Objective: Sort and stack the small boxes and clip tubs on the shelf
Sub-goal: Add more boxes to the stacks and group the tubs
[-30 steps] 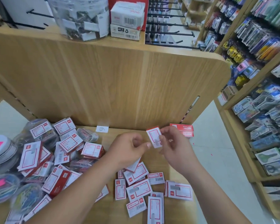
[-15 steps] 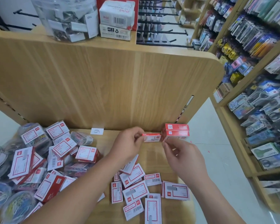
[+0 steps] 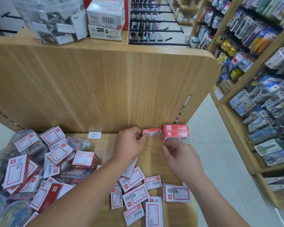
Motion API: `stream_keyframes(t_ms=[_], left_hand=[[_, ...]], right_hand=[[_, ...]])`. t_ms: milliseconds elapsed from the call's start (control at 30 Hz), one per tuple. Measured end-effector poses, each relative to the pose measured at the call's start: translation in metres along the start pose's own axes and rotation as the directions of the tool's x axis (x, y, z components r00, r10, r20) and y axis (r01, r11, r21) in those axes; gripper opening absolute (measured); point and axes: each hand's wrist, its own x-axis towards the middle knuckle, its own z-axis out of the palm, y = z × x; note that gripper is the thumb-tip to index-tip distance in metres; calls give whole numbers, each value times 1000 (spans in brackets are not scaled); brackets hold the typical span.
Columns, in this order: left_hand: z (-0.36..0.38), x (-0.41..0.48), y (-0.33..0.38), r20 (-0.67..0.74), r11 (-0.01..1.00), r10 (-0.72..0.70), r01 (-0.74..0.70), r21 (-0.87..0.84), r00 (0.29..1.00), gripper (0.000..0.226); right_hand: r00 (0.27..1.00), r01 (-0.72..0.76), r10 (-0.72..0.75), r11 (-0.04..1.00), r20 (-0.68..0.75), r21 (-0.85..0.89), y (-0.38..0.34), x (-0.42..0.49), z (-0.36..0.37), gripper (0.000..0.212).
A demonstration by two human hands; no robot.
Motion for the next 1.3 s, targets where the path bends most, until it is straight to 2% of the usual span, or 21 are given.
stream_keyframes(t_ms=[233, 433, 533, 633, 733, 833, 900, 967, 1033, 1067, 1133, 1233, 1300], left_hand=[[3, 6, -1, -20, 998, 12, -11, 65, 1000, 31], [-32, -2, -1, 84, 1000, -7, 7, 6, 996, 6], [-73, -16, 1, 250, 976, -63, 8, 216, 966, 7], [-90, -44, 11, 425, 862, -183, -63, 503, 887, 41], [-82, -62, 15, 415, 782, -166, -137, 608, 895, 57], [-76, -64, 12, 401, 816, 1, -232, 530, 916, 48], [-79, -64, 12, 417, 875, 96, -276, 399, 904, 43], [-85, -64, 20, 483, 972, 85, -180, 153, 872, 48], [-89, -62, 30, 567, 997, 73, -42, -69, 820, 44], [-92, -61, 35, 568, 990, 72, 9, -139, 820, 37], [-95, -60, 40, 513, 967, 32, 102, -232, 858, 30], [-95, -57, 40, 450, 920, -70, 232, -315, 890, 34], [-93, -57, 38, 430, 901, -95, 261, -347, 898, 28]], right_hand=[[1000, -5, 6, 997, 22, -74, -2, 0, 0, 22], [997, 28, -24, 998, 72, -53, -5, -7, -7, 22], [994, 39, -39, 999, 98, 6, -10, -13, -7, 22], [989, 30, -42, 996, 142, 83, -18, -19, -2, 25], [981, 30, -53, 992, 189, 119, -23, -24, 4, 27], [981, 33, -64, 986, 183, 165, -22, -27, 5, 24], [982, 31, -83, 959, 171, 283, -21, -29, 1, 26], [975, 13, -110, 895, 193, 446, -24, -31, -6, 28], [969, -25, -125, 806, 211, 591, -30, -31, -14, 14], [969, -51, -117, 766, 216, 640, -33, -32, -18, 7], [970, -99, -83, 723, 228, 683, -35, -32, -23, 6], [975, -132, -31, 716, 221, 685, -34, -32, -29, 9], [978, -139, -10, 718, 210, 681, -32, -30, -32, 9]])
